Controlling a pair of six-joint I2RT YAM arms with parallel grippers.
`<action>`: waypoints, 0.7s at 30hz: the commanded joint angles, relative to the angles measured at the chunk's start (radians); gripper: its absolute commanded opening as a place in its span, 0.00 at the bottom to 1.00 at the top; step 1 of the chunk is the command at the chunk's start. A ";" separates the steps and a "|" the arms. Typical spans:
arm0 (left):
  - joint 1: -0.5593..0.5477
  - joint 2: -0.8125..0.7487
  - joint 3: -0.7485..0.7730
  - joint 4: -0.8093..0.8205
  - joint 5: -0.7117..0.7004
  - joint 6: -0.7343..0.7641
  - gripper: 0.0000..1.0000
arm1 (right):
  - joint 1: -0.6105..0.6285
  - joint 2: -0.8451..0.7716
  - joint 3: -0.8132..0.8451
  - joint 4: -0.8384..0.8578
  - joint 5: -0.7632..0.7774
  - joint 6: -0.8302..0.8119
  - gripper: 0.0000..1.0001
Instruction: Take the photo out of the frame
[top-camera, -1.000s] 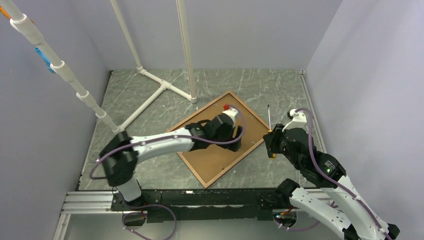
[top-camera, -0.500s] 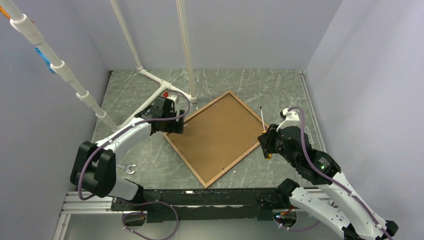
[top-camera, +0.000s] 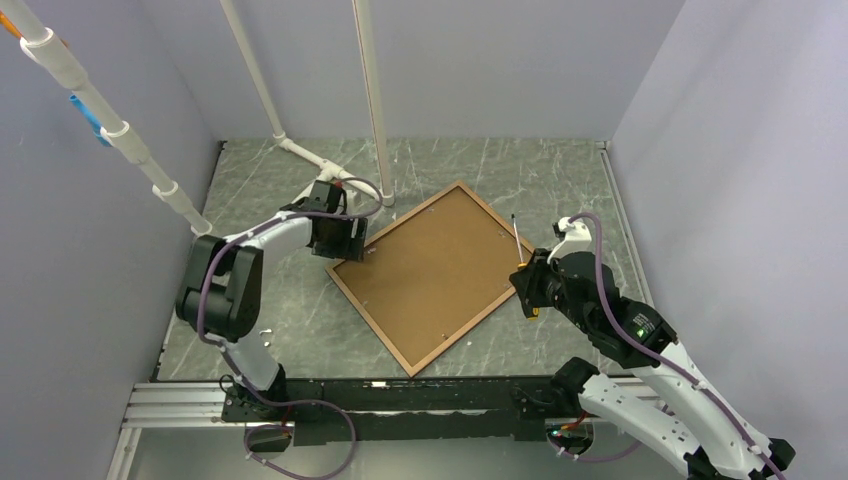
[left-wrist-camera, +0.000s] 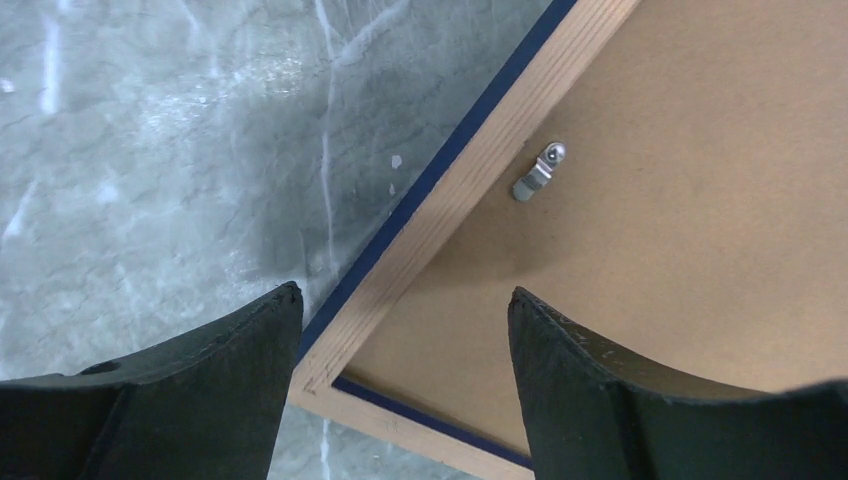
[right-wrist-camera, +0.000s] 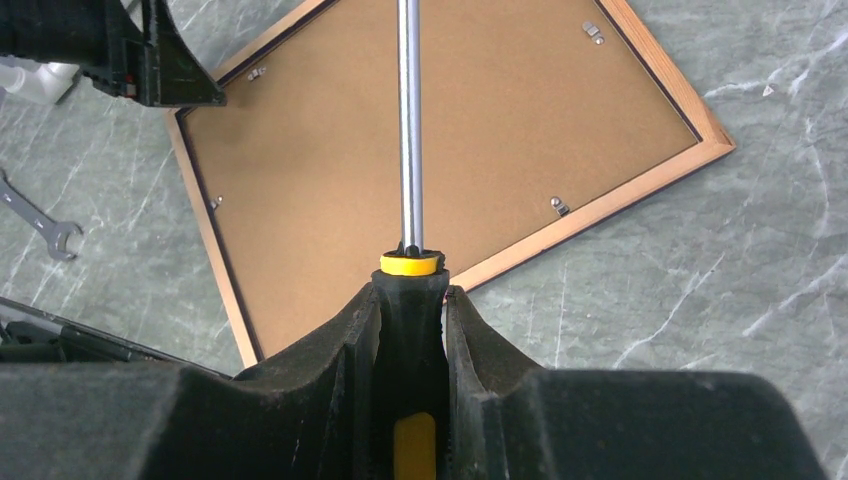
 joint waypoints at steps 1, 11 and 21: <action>0.004 0.050 0.039 0.017 0.048 0.021 0.76 | 0.001 -0.008 0.012 0.057 0.000 -0.020 0.00; -0.004 -0.052 -0.110 0.051 0.028 -0.087 0.39 | 0.002 0.013 -0.007 0.076 -0.031 -0.004 0.00; -0.116 -0.145 -0.226 0.028 -0.097 -0.270 0.03 | 0.002 0.151 -0.020 -0.008 -0.089 0.058 0.00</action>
